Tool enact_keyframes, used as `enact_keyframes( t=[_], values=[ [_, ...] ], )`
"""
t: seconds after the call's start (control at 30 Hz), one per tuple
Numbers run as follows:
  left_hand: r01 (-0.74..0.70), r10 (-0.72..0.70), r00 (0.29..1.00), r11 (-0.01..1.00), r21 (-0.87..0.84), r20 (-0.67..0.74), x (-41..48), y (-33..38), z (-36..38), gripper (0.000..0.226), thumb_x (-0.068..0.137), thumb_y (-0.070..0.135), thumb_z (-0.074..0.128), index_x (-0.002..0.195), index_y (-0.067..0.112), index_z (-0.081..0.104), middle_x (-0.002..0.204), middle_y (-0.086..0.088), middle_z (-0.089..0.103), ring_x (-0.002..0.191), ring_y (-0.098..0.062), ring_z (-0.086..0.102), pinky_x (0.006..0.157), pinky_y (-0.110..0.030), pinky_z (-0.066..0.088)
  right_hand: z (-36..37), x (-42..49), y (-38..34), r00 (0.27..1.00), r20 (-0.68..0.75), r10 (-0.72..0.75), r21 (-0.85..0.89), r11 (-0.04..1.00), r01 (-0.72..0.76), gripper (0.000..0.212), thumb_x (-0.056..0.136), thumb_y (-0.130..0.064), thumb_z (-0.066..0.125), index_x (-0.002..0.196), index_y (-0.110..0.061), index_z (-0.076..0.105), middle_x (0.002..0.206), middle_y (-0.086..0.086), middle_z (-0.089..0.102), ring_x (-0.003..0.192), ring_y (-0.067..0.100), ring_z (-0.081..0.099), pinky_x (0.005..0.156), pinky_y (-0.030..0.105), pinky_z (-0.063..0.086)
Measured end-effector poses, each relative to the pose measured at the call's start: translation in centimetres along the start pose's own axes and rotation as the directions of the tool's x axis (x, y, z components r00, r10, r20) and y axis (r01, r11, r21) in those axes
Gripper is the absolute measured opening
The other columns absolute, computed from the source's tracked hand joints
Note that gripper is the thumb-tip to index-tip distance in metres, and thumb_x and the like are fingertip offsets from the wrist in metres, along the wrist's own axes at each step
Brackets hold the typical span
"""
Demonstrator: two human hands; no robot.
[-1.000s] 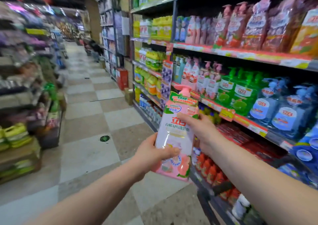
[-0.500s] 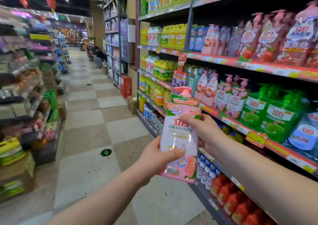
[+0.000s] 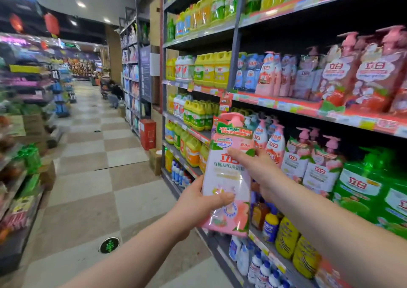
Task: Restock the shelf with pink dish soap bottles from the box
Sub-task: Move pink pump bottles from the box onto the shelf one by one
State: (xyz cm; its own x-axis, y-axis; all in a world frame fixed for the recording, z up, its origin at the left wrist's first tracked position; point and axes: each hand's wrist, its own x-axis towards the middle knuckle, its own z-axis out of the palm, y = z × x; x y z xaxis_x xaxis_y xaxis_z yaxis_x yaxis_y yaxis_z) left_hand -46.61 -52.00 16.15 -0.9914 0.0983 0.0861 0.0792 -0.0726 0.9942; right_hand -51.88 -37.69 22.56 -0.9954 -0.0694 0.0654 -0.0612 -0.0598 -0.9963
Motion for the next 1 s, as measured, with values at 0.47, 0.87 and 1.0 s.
enact_keyframes(
  t=[0.47, 0.87, 1.0],
  values=[
    [-0.042, 0.033, 0.985, 0.998, 0.049, 0.167, 20.0, 0.1, -4.5, 0.032, 0.074, 0.012, 0.077, 0.102, 0.020, 0.065, 0.098, -0.005, 0.075, 0.091, -0.026, 0.071, 0.084, -0.041, 0.056, 0.7, 17.3, 0.2, 0.968, -0.241, -0.075, -0.091, 0.994, 0.055, 0.037, 0.071, -0.012, 0.081, 0.103, -0.012, 0.061, 0.093, 0.008, 0.073, 0.077, 0.022, 0.072, 0.069, 0.036, 0.059],
    [-0.150, 0.134, 0.868, 0.989, -0.006, 0.479, 37.3, 3.2, -6.9, 0.040, 0.074, 0.007, 0.077, 0.110, 0.014, 0.063, 0.096, -0.004, 0.075, 0.085, -0.017, 0.071, 0.071, -0.026, 0.057, 1.6, 29.1, -3.7, 0.819, -0.528, -0.225, -0.232, 0.966, 0.115, 0.066, 0.066, -0.023, 0.085, 0.123, -0.010, 0.053, 0.110, 0.009, 0.069, 0.097, 0.027, 0.068, 0.089, 0.047, 0.054],
    [-0.207, 0.192, 0.824, 0.978, -0.031, 0.533, 41.2, 4.6, -4.4, 0.035, 0.072, 0.015, 0.080, 0.101, 0.024, 0.063, 0.096, -0.001, 0.074, 0.088, -0.019, 0.069, 0.080, -0.032, 0.055, -0.4, 31.1, -6.2, 0.761, -0.584, -0.284, -0.269, 0.952, 0.149, 0.062, 0.066, -0.017, 0.085, 0.120, -0.008, 0.054, 0.105, 0.009, 0.072, 0.091, 0.025, 0.071, 0.086, 0.046, 0.056]
  ],
)
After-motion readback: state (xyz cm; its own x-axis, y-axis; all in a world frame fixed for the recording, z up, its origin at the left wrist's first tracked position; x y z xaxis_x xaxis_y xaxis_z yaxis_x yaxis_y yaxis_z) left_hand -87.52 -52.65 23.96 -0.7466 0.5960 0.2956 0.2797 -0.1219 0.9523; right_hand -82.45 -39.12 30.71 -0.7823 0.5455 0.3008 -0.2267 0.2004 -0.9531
